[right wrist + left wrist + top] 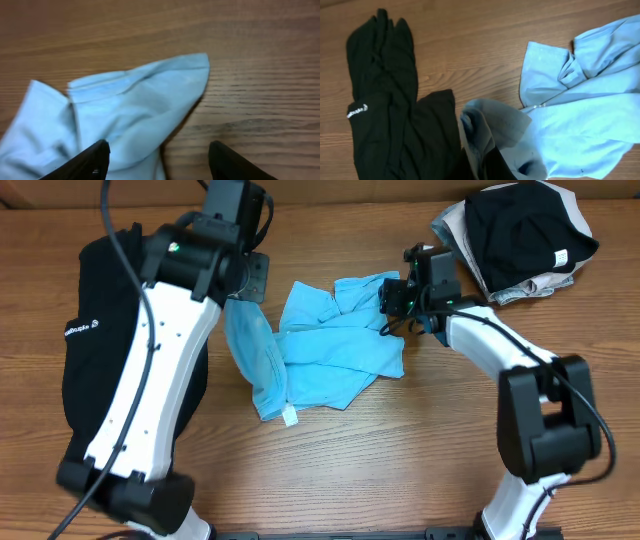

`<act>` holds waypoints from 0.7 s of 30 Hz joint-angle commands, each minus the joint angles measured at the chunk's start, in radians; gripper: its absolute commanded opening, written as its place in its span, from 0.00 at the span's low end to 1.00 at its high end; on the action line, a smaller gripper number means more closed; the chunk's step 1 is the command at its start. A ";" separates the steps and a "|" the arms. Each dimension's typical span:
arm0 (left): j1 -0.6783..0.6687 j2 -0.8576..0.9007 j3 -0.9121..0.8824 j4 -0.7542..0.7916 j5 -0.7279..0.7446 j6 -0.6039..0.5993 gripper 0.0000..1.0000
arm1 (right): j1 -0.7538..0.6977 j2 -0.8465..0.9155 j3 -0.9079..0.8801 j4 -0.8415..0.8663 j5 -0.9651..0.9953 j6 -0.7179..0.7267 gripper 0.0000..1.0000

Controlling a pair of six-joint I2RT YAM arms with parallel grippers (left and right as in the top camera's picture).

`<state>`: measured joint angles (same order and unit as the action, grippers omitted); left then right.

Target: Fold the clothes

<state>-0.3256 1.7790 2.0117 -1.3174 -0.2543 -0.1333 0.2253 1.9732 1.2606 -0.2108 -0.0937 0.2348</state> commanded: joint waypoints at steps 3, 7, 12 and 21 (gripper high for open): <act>0.003 0.080 0.003 0.021 0.012 -0.025 0.04 | 0.021 0.074 0.022 0.066 0.022 0.001 0.67; 0.005 0.117 0.002 0.039 0.012 -0.024 0.04 | 0.036 0.098 0.022 0.124 0.022 0.002 0.68; 0.006 0.134 0.002 0.066 0.012 -0.024 0.04 | 0.054 0.127 0.023 0.192 0.022 0.005 0.57; 0.006 0.134 0.002 0.085 0.010 -0.024 0.04 | 0.037 0.124 0.043 0.116 0.047 0.005 0.04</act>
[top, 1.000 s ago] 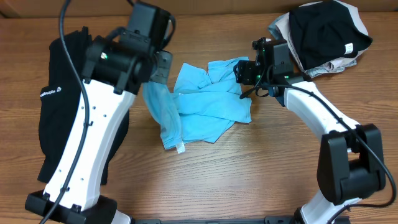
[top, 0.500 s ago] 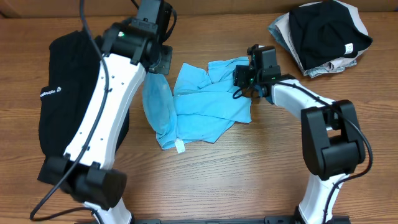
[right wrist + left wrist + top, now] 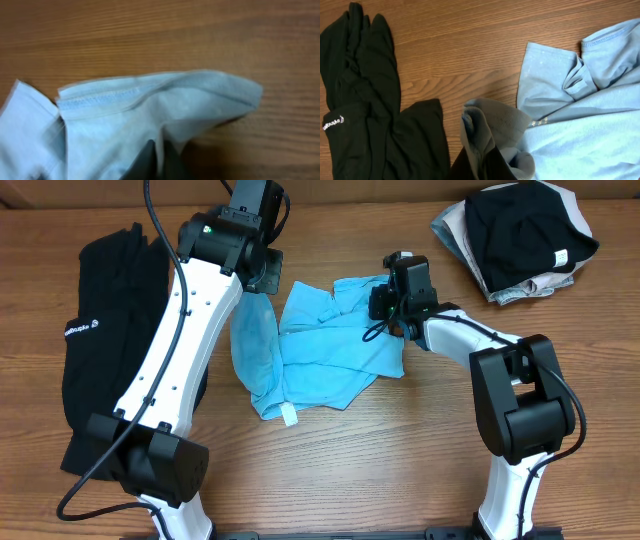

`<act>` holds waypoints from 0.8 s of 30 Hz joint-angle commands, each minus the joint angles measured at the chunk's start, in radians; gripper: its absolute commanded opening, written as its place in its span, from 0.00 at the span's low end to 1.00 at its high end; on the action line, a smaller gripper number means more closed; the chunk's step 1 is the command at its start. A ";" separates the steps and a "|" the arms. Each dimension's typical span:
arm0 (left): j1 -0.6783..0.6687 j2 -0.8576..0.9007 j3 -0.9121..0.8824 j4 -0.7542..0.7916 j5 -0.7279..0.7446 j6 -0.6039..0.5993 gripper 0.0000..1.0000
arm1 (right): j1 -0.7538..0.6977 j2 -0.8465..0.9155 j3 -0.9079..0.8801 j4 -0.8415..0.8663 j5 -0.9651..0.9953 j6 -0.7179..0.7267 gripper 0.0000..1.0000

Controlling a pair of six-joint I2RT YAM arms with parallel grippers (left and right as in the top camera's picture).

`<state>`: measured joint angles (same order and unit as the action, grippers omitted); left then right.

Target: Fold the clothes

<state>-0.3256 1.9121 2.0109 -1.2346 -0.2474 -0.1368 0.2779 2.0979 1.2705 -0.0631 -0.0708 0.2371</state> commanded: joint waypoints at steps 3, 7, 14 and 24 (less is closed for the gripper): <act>0.006 0.001 0.003 0.015 -0.022 -0.020 0.04 | -0.052 -0.041 0.088 -0.187 0.032 0.022 0.04; 0.021 -0.001 0.010 0.076 -0.098 -0.013 0.04 | -0.111 -0.164 0.172 -0.387 -0.032 0.032 0.04; 0.084 -0.011 0.138 0.169 -0.112 0.053 0.04 | -0.167 -0.406 0.331 -0.660 -0.088 -0.006 0.04; 0.143 -0.040 0.383 0.139 -0.127 0.169 0.04 | -0.169 -0.632 0.364 -0.907 -0.088 0.004 0.04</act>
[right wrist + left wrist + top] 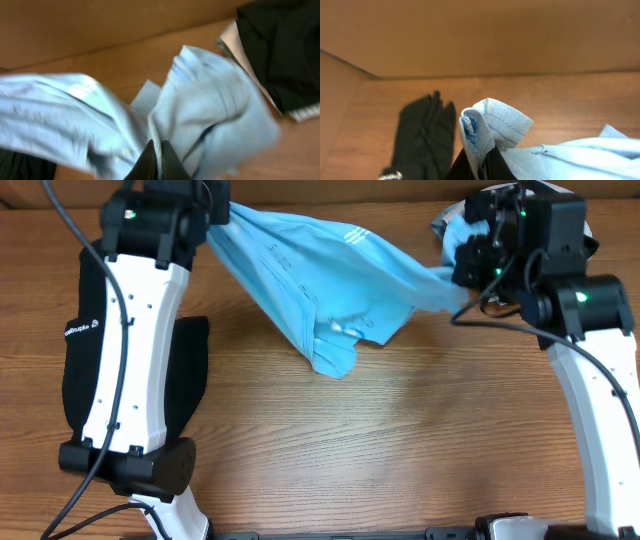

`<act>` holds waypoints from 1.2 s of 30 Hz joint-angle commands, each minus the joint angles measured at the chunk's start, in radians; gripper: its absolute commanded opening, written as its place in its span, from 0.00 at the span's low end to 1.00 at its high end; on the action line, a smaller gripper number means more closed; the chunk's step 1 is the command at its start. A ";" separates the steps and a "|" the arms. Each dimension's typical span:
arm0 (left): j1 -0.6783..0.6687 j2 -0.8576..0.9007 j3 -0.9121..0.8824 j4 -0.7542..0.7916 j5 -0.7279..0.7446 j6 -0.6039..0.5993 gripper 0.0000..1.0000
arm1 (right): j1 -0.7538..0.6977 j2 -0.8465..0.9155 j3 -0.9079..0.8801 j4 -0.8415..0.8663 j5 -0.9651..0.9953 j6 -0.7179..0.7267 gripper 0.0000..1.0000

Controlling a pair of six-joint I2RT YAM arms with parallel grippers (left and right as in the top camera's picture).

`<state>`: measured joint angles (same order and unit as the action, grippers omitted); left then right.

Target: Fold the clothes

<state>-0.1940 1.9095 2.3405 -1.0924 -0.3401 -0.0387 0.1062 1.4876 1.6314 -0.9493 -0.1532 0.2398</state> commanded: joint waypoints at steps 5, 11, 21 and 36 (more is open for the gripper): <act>0.029 -0.088 0.069 0.003 -0.060 0.100 0.04 | -0.019 -0.079 0.003 -0.114 -0.007 0.054 0.04; 0.029 -0.103 0.069 -0.063 -0.006 0.103 0.04 | -0.047 -0.064 0.001 -0.257 -0.005 0.068 0.04; 0.029 -0.084 0.067 -0.098 0.105 0.107 0.04 | -0.113 0.033 -0.008 -0.230 -0.005 0.039 0.04; 0.029 -0.008 0.067 -0.098 0.158 0.103 0.04 | -0.120 0.269 -0.006 -0.020 -0.173 -0.031 0.63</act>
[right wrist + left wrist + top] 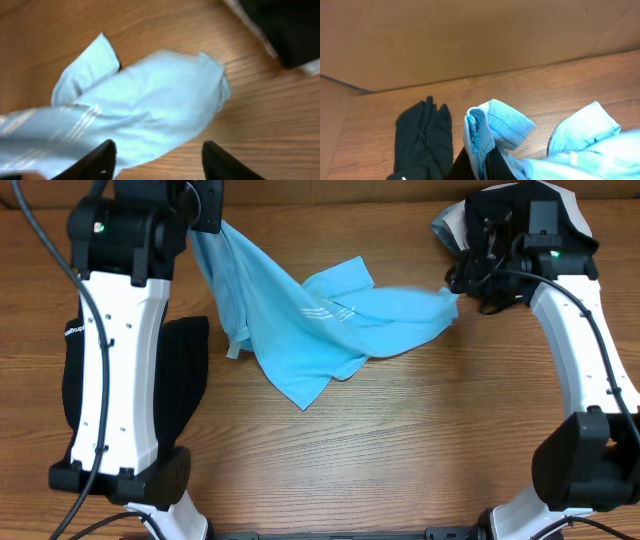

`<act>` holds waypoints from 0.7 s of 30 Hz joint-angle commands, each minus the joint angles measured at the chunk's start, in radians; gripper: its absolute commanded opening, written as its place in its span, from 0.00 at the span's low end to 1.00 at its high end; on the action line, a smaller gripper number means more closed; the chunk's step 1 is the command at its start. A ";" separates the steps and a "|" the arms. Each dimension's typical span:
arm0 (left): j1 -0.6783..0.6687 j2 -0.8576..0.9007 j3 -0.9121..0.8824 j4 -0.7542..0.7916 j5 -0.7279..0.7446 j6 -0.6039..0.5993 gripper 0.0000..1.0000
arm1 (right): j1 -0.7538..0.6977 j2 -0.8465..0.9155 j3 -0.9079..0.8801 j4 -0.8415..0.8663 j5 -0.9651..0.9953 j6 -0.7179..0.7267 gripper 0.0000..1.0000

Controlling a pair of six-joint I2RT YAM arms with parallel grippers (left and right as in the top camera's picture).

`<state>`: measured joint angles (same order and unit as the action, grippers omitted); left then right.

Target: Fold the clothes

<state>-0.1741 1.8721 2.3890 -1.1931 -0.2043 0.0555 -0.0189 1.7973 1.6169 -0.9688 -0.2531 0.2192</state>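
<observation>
A light blue shirt hangs from my left gripper at the back left and trails down to the right across the wooden table. In the left wrist view that gripper is shut on a thick fold of the shirt. My right gripper is open just above the shirt's right end. In its own view, the right gripper has its fingers wide apart, with the shirt lying below them on the wood.
A black garment lies along the table's left side, also seen in the left wrist view. A pile of black and grey clothes sits at the back right corner. A brown wall closes the back.
My right gripper has opened and let go of the shirt's right end, which now lies on the table. The shirt has sunk from its stretched hang. The left gripper still holds its fold.
The shirt lay crumpled mid-table, with my left gripper shut on its left edge and the right one open at its right corner. Then the right shut on that corner. Both then held it stretched in the air; now only the left holds it.
</observation>
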 commanded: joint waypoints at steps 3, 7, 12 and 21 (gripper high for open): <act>0.017 0.037 0.019 0.018 0.023 0.008 0.04 | 0.036 -0.074 0.009 -0.060 -0.091 -0.028 0.68; 0.024 0.050 0.019 0.025 0.023 0.008 0.04 | 0.151 -0.078 0.002 -0.151 -0.092 -0.096 0.69; 0.023 0.085 0.019 0.016 0.023 -0.018 0.04 | 0.372 -0.068 -0.064 -0.132 -0.006 -0.094 0.69; 0.024 0.159 0.019 0.018 0.023 -0.064 0.04 | 0.682 0.034 -0.173 0.004 0.080 0.030 0.69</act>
<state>-0.1562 2.0094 2.3890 -1.1809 -0.1932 0.0212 0.6147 1.7920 1.4597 -0.9878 -0.2203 0.1925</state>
